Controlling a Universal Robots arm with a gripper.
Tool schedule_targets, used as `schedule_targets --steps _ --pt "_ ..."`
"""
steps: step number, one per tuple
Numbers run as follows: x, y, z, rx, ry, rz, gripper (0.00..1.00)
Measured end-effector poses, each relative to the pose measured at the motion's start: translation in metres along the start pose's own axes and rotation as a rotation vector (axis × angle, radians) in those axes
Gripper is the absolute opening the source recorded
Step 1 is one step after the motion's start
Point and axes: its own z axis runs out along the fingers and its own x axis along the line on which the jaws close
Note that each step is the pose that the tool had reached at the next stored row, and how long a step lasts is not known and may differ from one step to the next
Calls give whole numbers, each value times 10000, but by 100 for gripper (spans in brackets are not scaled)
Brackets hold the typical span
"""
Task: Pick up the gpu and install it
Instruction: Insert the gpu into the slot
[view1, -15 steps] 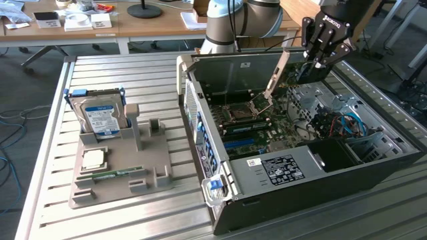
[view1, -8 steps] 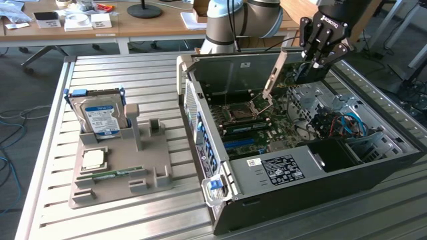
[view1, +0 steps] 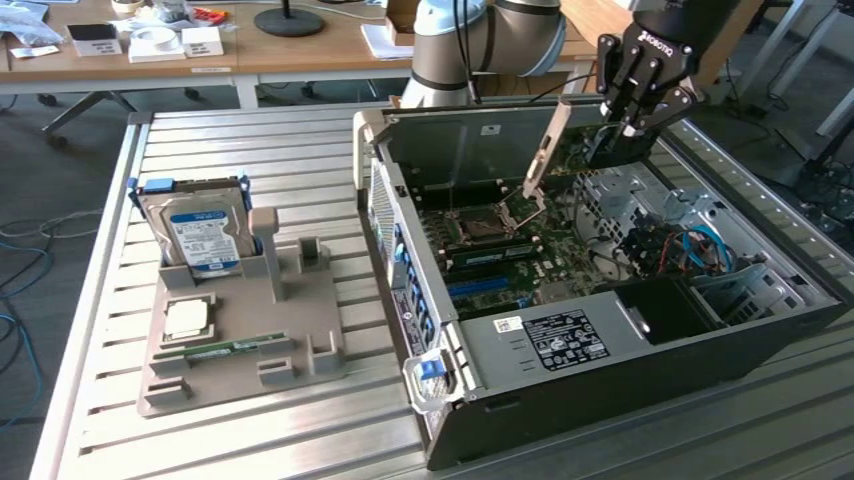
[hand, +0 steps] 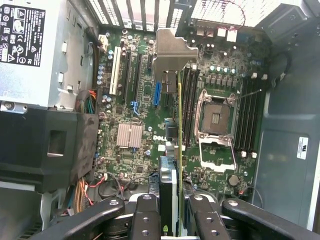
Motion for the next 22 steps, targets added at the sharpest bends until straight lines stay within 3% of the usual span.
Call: schedule_targets --steps 22 --pt "-3 19 33 0 -1 -1 27"
